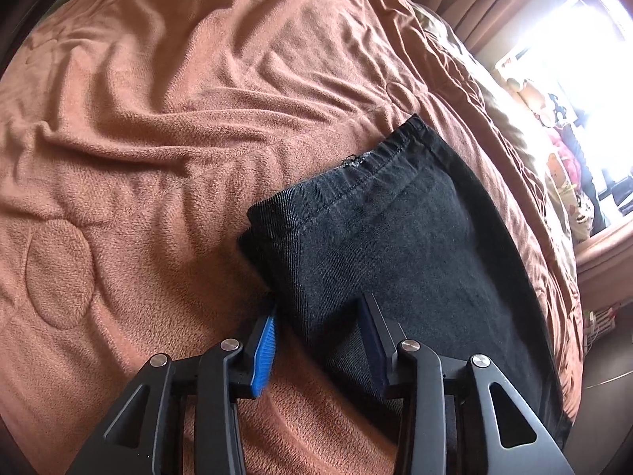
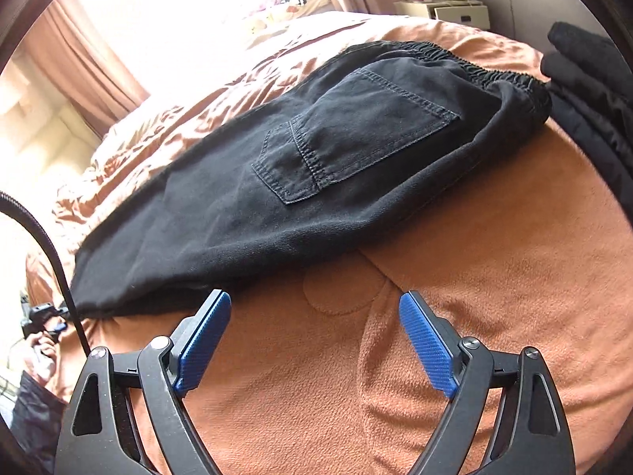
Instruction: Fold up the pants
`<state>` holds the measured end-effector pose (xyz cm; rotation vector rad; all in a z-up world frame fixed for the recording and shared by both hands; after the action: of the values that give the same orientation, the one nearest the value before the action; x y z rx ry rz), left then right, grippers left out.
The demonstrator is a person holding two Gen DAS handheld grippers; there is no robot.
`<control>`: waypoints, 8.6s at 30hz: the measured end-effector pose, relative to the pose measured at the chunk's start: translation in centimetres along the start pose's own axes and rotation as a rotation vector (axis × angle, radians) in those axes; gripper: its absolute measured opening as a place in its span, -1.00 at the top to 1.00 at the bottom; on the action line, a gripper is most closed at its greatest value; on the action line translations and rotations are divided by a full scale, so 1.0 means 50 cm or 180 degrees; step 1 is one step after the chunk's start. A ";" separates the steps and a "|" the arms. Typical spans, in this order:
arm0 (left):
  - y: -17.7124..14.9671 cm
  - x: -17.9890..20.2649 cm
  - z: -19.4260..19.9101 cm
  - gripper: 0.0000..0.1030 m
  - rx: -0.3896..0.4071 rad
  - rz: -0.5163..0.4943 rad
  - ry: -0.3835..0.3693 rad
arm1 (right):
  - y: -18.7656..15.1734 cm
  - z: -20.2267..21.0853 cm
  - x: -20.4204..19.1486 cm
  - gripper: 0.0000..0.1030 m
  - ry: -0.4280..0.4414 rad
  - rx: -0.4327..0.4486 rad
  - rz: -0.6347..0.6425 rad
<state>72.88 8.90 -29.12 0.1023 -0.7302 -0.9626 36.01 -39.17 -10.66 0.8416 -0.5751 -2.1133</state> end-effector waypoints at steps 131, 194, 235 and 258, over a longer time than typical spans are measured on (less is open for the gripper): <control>-0.209 -0.389 0.413 0.45 0.0312 0.0677 -0.0254 | -0.201 0.113 -0.086 -0.37 0.1237 -0.0680 -0.0807; -0.326 -0.310 0.418 0.26 0.0265 0.0595 -0.0174 | 0.083 0.141 0.287 0.76 0.0137 0.0321 -0.0884; -0.306 -0.338 0.423 0.19 0.0385 0.0763 -0.0293 | 0.047 0.199 0.361 0.78 -0.0244 0.0508 -0.1181; -0.230 -0.373 0.428 0.91 0.0641 0.0963 -0.0570 | -0.076 0.223 0.438 0.59 -0.0159 0.0169 -0.1706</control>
<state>45.08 21.57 -27.04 0.0794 -0.9768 -0.6127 15.52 -52.90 -13.67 1.0643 -0.4667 -2.6160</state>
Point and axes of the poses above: each gripper's, at about its wrist camera, not at the fingertips, and z roughly against the way its jaws point, x to its right, y to its top, the point moved 9 cm from there along -z, roughly the way its jaws point, and after that the axes turned 5 degrees about -y, right-handed, at the moved point
